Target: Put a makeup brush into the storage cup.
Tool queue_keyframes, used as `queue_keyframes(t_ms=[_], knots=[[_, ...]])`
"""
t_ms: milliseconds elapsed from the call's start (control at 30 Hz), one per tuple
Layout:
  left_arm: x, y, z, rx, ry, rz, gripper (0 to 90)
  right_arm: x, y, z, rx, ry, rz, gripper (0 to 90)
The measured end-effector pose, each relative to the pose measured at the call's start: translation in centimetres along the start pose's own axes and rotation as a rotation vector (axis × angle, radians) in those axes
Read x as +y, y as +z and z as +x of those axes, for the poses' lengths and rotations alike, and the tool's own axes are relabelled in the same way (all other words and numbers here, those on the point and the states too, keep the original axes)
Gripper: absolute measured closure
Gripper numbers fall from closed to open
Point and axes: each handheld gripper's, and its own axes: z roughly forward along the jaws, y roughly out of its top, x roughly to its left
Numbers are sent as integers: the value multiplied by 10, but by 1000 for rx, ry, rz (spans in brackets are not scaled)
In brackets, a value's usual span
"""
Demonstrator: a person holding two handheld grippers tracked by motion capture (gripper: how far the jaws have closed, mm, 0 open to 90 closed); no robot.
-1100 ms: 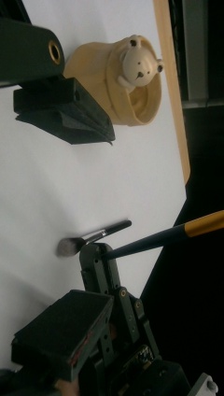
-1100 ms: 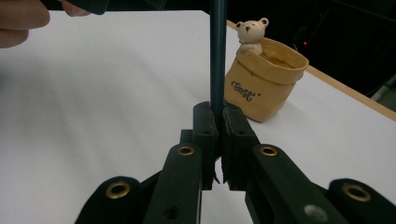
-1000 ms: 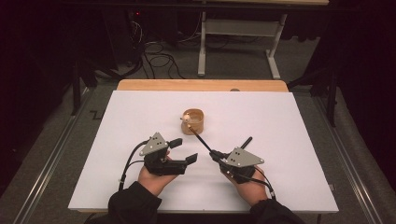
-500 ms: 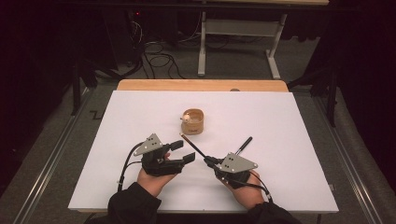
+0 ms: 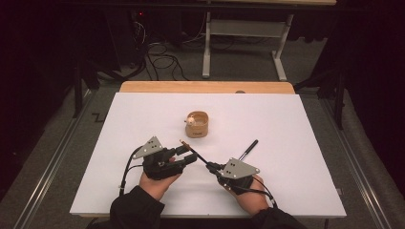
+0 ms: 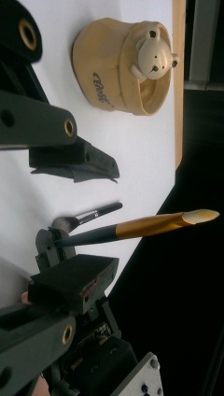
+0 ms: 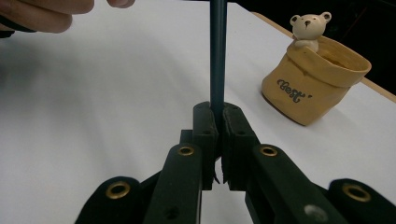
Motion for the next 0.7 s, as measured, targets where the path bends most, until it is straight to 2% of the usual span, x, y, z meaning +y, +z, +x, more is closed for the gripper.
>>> queue_keyframes(t_ms=[167,700], knots=[[-1,-1,1,-16,-16,-13,580,0,1,1,6,-3,2,871],[-2,-2,1,-37,-12,-30,742,-1,3,3,11,-17,14,871]])
